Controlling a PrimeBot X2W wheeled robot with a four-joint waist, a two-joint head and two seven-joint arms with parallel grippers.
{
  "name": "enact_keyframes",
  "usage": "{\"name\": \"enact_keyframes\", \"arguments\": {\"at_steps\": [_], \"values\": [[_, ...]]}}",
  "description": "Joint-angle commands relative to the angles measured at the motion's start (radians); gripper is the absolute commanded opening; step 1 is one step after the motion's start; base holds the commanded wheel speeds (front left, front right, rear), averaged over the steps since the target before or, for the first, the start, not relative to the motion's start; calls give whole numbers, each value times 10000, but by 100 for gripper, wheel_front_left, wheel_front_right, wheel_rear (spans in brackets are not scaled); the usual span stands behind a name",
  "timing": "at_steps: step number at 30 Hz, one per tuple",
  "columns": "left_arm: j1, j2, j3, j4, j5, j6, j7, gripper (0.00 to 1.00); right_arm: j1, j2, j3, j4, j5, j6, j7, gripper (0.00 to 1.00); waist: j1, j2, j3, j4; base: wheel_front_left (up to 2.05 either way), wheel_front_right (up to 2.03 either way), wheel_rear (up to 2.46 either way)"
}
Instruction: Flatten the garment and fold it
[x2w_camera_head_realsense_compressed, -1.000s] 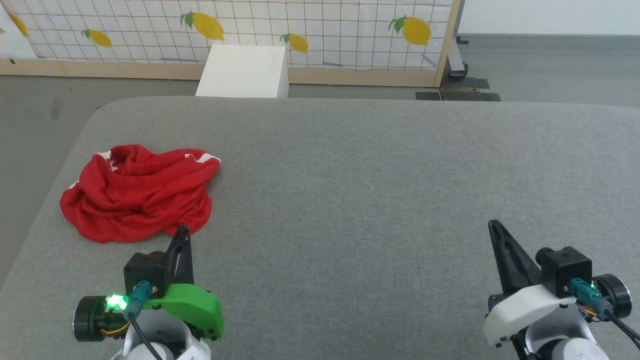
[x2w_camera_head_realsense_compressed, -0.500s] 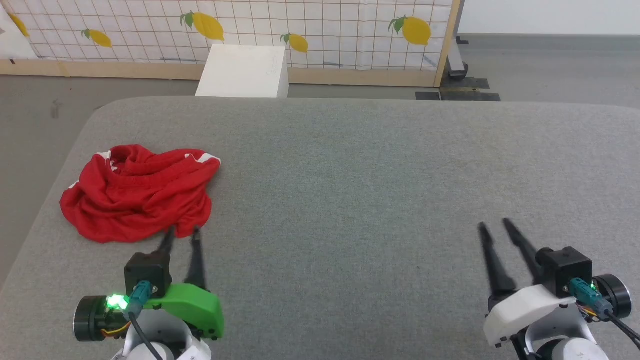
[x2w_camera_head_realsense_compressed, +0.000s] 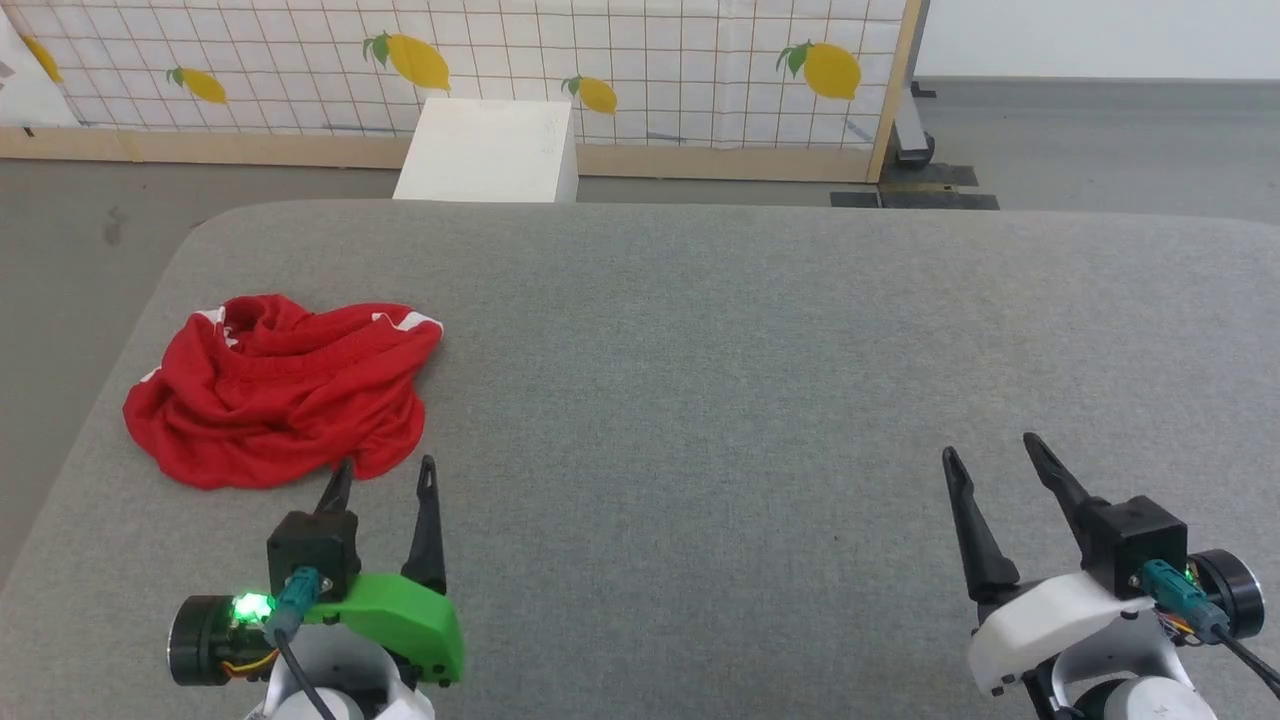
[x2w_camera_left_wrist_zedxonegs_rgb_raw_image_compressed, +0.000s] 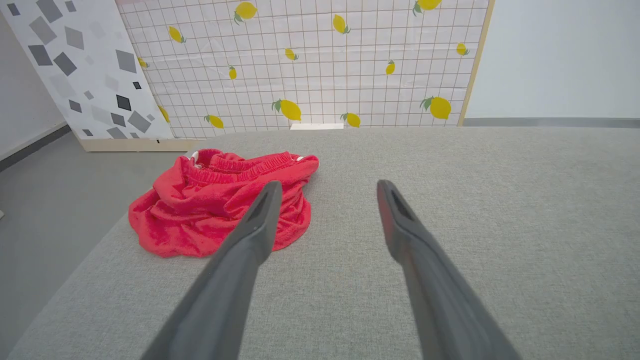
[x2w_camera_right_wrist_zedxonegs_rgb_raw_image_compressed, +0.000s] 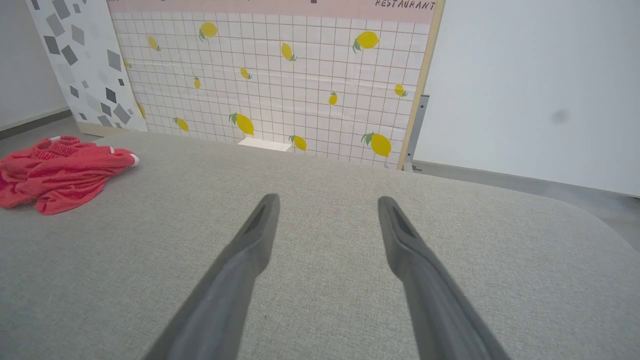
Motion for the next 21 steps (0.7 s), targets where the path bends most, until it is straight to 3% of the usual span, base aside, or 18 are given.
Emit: {"name": "enact_keyframes", "arguments": {"at_steps": [1,21], "values": [[-89,-6,-80,78,-105,80,-108,100,6,0,-18,54,27,-2,-118,100,0,-1,-13,3,0,0,0],[-234,-14,-491,475,-639,283,-543,100,23,-1,-195,221,293,-5,-533,100,0,-1,-135,-8,0,0,0]]}}
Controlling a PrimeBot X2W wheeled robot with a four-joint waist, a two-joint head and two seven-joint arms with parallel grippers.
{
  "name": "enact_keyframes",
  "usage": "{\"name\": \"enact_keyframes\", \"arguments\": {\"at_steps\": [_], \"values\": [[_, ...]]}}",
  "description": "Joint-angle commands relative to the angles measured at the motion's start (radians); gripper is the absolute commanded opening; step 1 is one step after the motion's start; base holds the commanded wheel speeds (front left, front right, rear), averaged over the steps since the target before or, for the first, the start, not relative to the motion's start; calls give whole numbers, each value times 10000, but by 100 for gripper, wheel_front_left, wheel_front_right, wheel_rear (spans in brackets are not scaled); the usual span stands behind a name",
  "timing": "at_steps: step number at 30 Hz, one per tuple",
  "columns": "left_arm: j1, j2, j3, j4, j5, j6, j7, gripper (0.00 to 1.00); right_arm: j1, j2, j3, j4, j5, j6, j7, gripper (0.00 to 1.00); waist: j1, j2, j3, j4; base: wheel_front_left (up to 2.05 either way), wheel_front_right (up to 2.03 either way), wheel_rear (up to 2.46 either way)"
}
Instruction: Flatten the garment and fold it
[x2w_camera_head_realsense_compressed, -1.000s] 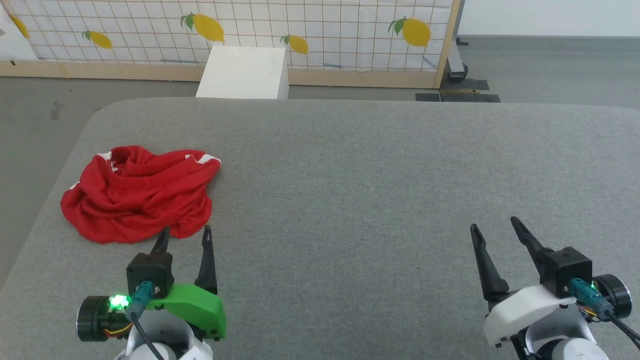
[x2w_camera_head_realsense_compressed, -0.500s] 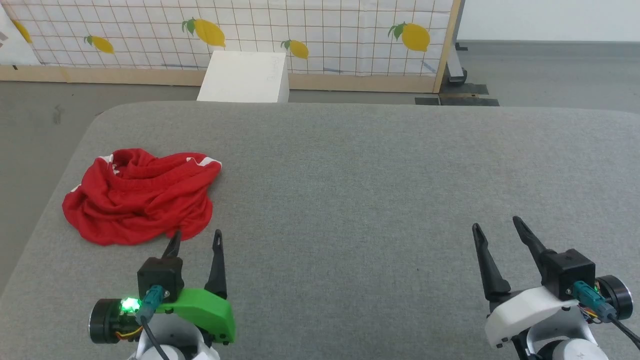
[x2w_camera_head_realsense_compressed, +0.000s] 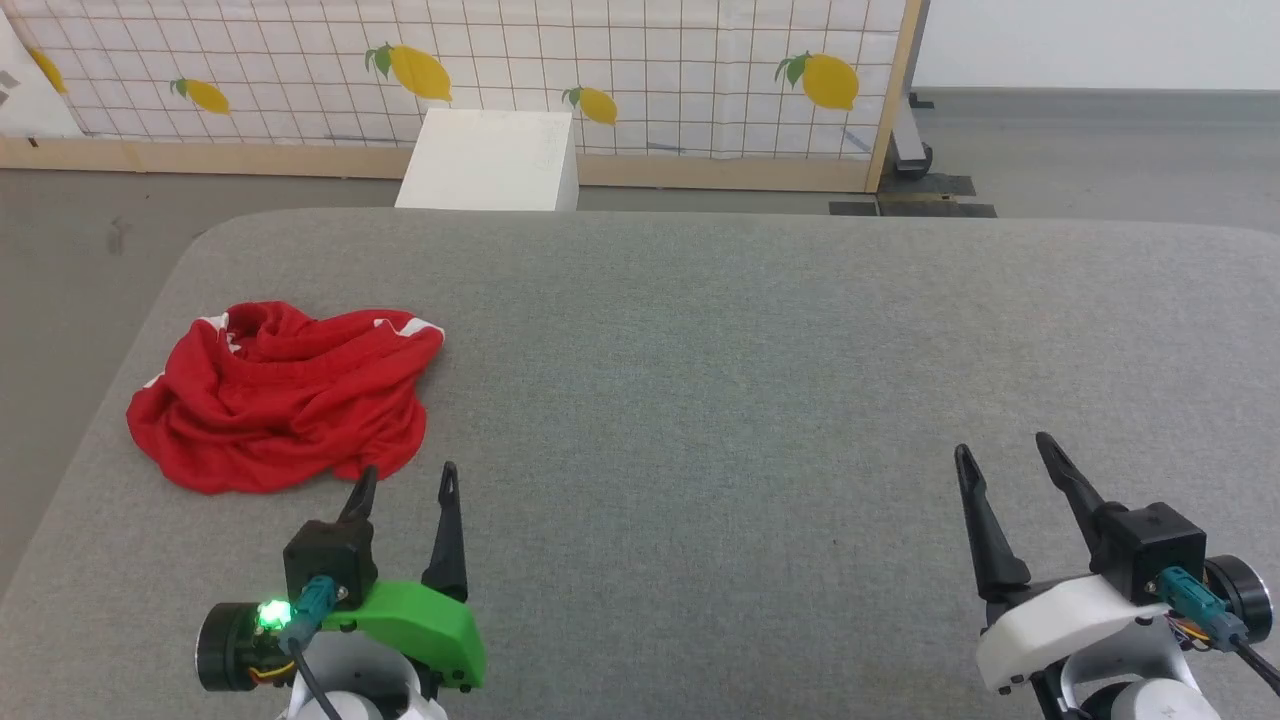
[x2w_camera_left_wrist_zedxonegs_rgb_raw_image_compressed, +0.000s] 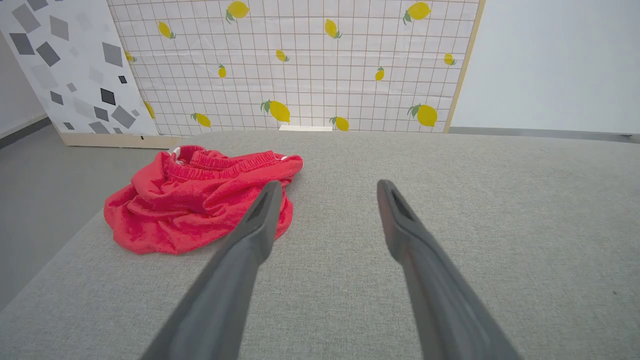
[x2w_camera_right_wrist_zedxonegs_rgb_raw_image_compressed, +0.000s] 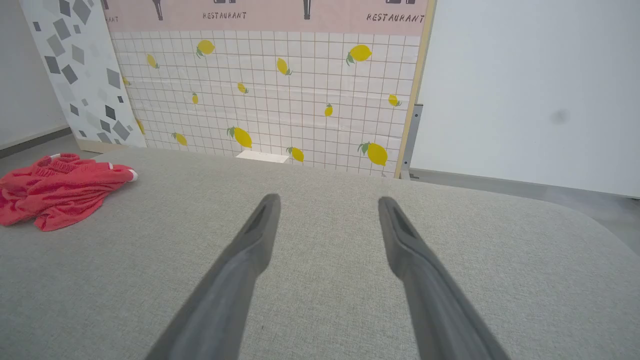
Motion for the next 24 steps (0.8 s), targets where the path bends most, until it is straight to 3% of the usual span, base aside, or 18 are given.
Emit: {"name": "enact_keyframes", "arguments": {"at_steps": [1,24], "values": [[-186,-14,-54,64,-93,68,-114,100,24,-1,-37,48,82,-5,-118,100,0,0,-11,0,0,0,0],[-311,-23,-417,454,-628,296,-583,100,39,-1,-172,290,258,-9,-590,100,0,0,-114,-8,0,0,0]]}}
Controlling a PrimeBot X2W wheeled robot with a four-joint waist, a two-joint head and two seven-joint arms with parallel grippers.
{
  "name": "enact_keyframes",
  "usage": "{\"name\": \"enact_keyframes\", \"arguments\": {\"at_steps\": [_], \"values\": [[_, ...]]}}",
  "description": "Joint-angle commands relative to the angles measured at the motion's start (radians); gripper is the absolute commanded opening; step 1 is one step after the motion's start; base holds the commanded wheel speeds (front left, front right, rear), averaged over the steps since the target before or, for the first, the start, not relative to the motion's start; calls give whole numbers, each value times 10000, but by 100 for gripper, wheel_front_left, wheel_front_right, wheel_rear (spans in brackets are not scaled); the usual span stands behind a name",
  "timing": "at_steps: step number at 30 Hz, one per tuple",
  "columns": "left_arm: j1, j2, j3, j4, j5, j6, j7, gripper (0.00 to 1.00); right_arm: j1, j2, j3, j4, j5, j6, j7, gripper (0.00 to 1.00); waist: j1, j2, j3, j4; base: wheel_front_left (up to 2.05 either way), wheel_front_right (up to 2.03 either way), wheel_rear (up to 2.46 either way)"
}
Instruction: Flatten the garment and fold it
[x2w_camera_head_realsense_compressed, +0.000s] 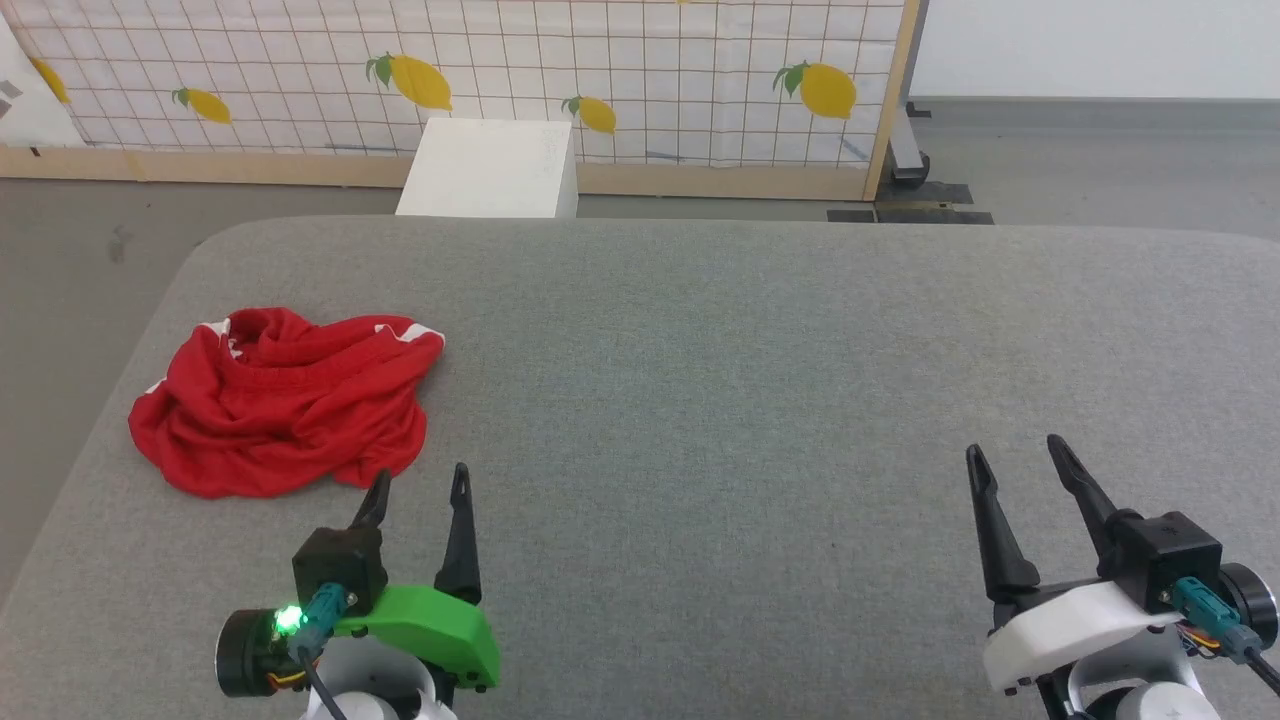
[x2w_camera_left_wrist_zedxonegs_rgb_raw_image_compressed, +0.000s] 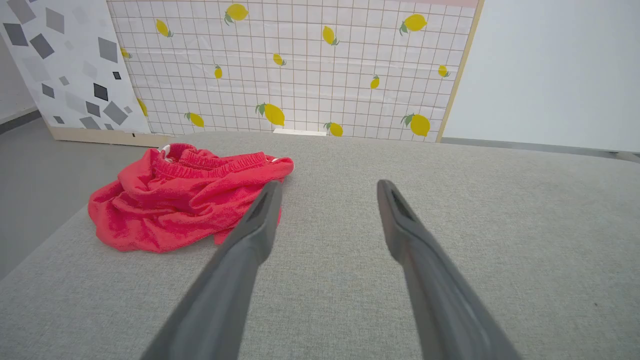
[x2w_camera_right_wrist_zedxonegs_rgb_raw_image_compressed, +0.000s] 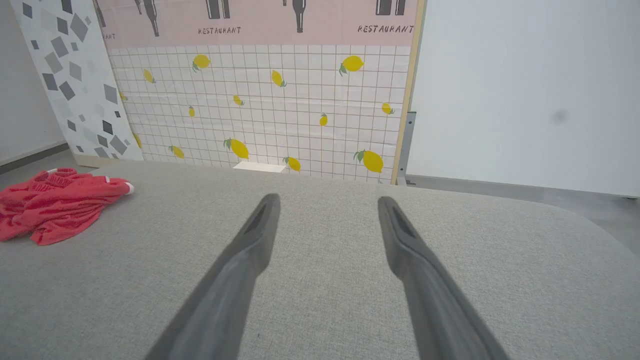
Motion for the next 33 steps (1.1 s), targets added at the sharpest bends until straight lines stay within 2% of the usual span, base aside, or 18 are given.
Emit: {"name": "enact_keyframes", "arguments": {"at_steps": [1,8,17,20,22,33], "values": [[-212,-23,-45,51,-89,57,-117,100,35,-1,-22,45,92,-9,-126,100,0,0,-13,12,0,0,0],[-245,-26,-157,134,-186,83,-258,100,83,-1,-39,134,142,-10,-268,100,0,0,-96,246,0,0,0],[-248,-5,-307,347,-238,125,-445,100,200,-2,-31,250,280,-11,-455,100,0,0,-238,1142,0,0,0],[-230,33,-317,389,-239,159,-508,100,227,-2,7,299,339,-12,-519,100,0,0,-280,1579,0,0,0],[-218,86,-320,430,-260,209,-590,100,251,-2,31,336,401,-12,-601,100,0,0,-301,2230,0,0,0],[-206,358,-190,478,-454,331,-814,100,154,-2,78,430,600,-14,-826,100,0,0,-294,4079,0,0,0]]}}
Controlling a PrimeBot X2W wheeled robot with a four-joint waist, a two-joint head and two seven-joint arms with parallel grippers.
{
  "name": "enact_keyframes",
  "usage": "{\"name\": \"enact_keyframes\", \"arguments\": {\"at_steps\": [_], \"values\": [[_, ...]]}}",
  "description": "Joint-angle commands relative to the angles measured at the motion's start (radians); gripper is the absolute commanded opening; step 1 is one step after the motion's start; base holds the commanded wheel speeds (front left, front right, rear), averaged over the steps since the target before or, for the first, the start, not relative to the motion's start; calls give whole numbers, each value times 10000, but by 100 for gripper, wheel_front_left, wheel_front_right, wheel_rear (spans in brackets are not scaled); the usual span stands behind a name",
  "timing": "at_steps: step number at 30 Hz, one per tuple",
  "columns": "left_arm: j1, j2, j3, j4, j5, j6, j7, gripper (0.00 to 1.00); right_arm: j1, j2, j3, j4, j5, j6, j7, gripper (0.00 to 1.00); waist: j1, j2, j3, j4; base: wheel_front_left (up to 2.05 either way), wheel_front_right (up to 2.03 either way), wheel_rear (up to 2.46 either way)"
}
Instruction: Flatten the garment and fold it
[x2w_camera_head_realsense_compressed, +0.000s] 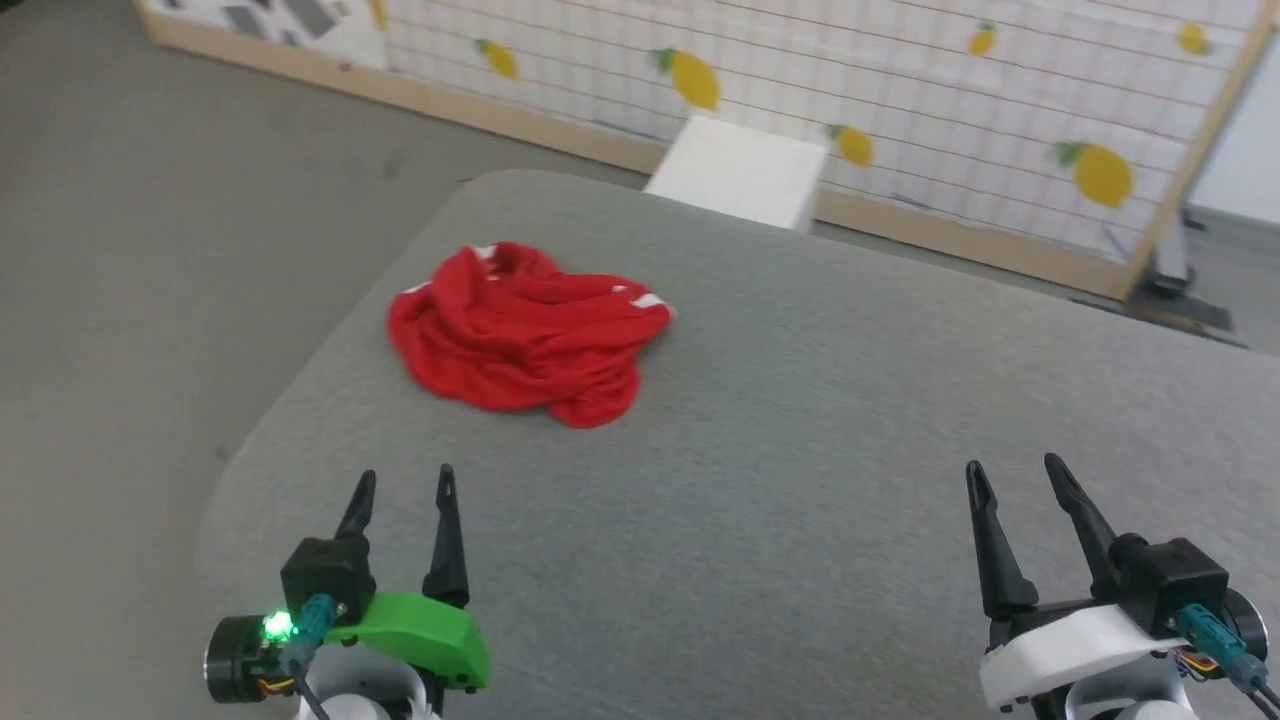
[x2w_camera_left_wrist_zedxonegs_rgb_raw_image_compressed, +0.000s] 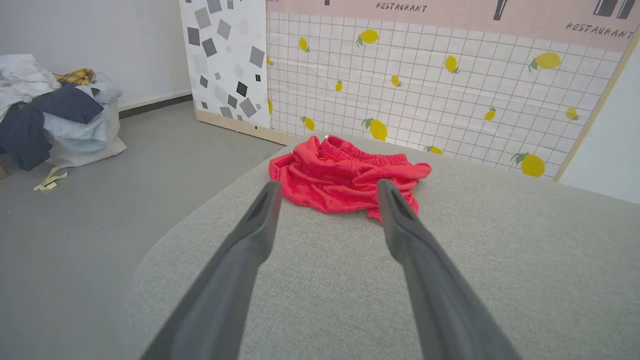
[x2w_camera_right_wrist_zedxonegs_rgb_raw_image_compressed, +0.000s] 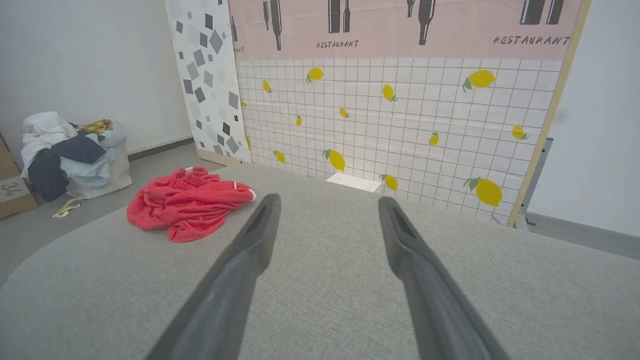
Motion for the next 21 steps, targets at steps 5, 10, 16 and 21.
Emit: {"name": "enact_keyframes", "arguments": {"at_steps": [5,10,16,21], "values": [[-109,250,64,26,-230,91,-180,100,-93,-6,-6,86,178,-13,-194,100,0,0,12,1525,0,0,0],[-93,369,94,42,-377,142,-280,100,-130,-6,-31,142,268,-14,-295,100,0,0,26,2157,0,0,0],[-26,450,146,48,-626,164,-403,100,-198,-6,-101,205,329,-15,-418,100,0,0,69,2698,0,0,0],[-5,447,133,77,-788,197,-508,100,-225,-6,-143,252,360,-15,-524,100,0,0,109,2982,-1,-1,-1]]}}
